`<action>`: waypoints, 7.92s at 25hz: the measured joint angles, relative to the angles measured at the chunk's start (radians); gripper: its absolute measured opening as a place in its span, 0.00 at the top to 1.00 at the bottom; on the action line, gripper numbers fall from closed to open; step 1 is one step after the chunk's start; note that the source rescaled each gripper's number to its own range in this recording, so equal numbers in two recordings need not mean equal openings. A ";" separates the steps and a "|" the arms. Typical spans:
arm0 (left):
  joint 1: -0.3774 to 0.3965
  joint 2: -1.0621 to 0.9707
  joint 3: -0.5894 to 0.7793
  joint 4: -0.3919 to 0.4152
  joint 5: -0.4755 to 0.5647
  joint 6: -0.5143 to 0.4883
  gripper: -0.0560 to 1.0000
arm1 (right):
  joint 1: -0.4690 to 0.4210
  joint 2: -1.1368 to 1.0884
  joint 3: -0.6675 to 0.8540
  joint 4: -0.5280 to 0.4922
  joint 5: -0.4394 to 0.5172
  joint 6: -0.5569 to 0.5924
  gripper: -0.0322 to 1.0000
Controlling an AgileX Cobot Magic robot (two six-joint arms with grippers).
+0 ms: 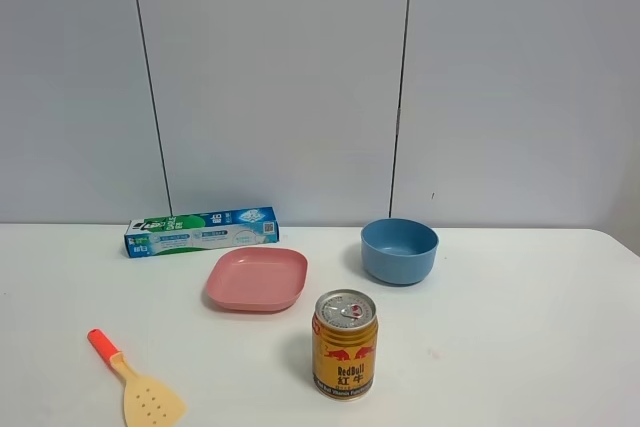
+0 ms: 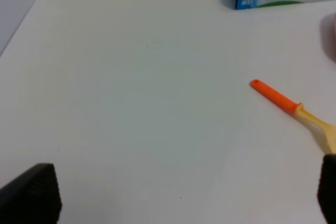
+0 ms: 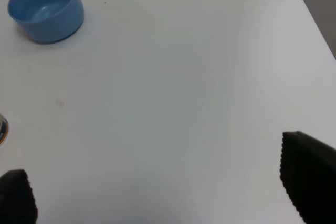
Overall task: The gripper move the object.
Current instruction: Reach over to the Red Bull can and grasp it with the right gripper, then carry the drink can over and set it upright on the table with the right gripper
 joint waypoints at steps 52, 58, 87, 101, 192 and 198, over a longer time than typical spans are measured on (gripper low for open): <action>0.000 0.000 0.000 -0.001 0.000 0.000 0.00 | 0.000 0.391 -0.317 0.204 0.044 -0.137 0.04; 0.000 0.000 0.000 -0.001 0.000 0.000 0.00 | 0.000 0.681 -0.513 0.338 0.130 -0.172 0.04; 0.001 0.000 0.000 -0.001 0.000 0.000 0.00 | 0.410 1.380 -0.880 0.217 0.095 -0.357 0.04; 0.001 0.000 0.000 -0.001 0.000 0.000 0.00 | 0.569 1.616 -0.880 0.214 -0.078 -0.349 0.04; 0.001 0.000 0.000 0.000 0.000 0.000 0.00 | 0.618 1.960 -0.880 0.081 -0.197 -0.403 0.95; 0.001 0.000 0.000 0.000 0.000 0.000 0.00 | 0.618 1.803 -0.884 0.081 -0.132 -0.403 0.95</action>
